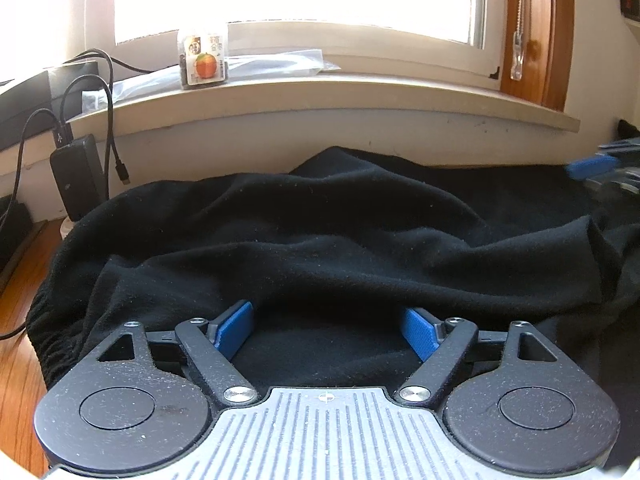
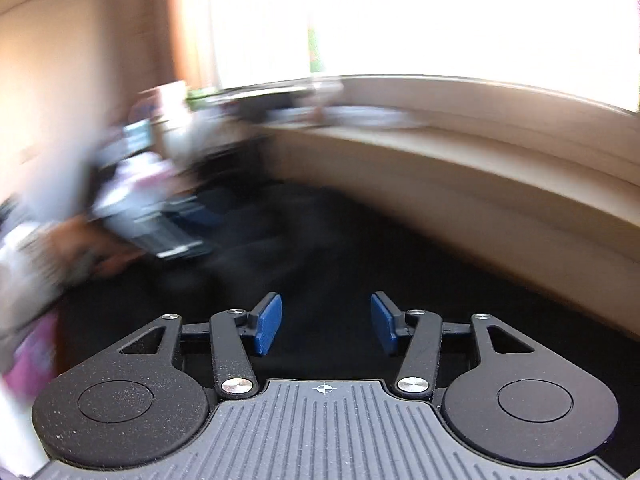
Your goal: Fold clothes
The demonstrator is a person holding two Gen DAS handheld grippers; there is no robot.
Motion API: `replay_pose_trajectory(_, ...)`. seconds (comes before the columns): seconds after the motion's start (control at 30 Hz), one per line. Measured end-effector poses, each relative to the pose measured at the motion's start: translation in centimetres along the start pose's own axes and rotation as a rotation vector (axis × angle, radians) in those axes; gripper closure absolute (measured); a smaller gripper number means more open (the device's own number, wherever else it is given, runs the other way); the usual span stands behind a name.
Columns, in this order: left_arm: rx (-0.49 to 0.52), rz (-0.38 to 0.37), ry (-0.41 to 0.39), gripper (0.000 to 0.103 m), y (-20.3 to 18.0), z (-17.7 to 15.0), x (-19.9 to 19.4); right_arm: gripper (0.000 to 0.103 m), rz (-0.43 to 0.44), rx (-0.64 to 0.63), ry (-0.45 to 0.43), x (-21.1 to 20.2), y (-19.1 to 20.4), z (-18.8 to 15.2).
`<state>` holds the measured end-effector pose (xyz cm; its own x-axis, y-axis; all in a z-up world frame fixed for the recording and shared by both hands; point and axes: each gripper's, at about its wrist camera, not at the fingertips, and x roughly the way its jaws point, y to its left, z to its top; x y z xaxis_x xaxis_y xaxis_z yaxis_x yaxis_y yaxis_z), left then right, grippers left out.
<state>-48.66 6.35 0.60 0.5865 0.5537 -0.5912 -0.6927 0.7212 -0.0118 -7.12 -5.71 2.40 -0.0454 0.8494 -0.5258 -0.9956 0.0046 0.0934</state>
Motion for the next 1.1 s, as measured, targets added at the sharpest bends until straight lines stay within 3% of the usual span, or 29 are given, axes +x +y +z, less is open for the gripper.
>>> replay_pose_trajectory(0.07, 0.001, 0.000, 0.002, 0.019, 0.0, 0.0, 0.1, 0.052, -0.131, -0.023, 0.068, 2.3, -1.9, -0.3)
replay_pose_trajectory(0.17, 0.005, 0.001, -0.002, 0.019, 0.0, 0.0, 0.1, 0.052, -0.190, 0.001, 0.155, 5.2, -4.2, -0.7)
replay_pose_trajectory(0.3, -0.001, 0.006, -0.035, 0.019, 0.0, -0.2, -0.4, 0.052, -0.186, 0.047, 0.157, 6.4, -5.8, -0.5)
replay_pose_trajectory(0.63, -0.006, -0.015, -0.049, 0.012, -0.1, -0.2, -0.6, 0.053, -0.361, 0.125, 0.115, 7.8, -10.6, -0.7)
replay_pose_trajectory(0.8, -0.012, -0.052, 0.001, 0.012, 0.5, 0.1, 0.4, 0.054, -0.416, 0.159, 0.076, 7.8, -12.7, -1.3)
replay_pose_trajectory(0.9, 0.032, -0.042, 0.033, 0.014, 1.1, 0.6, 1.5, 0.054, -0.429, 0.125, 0.109, 7.2, -11.9, -0.9)
replay_pose_trajectory(1.1, 0.050, -0.027, 0.045, 0.012, 2.9, 1.6, 3.2, 0.054, -0.385, 0.051, 0.056, 0.5, -9.6, -2.4)
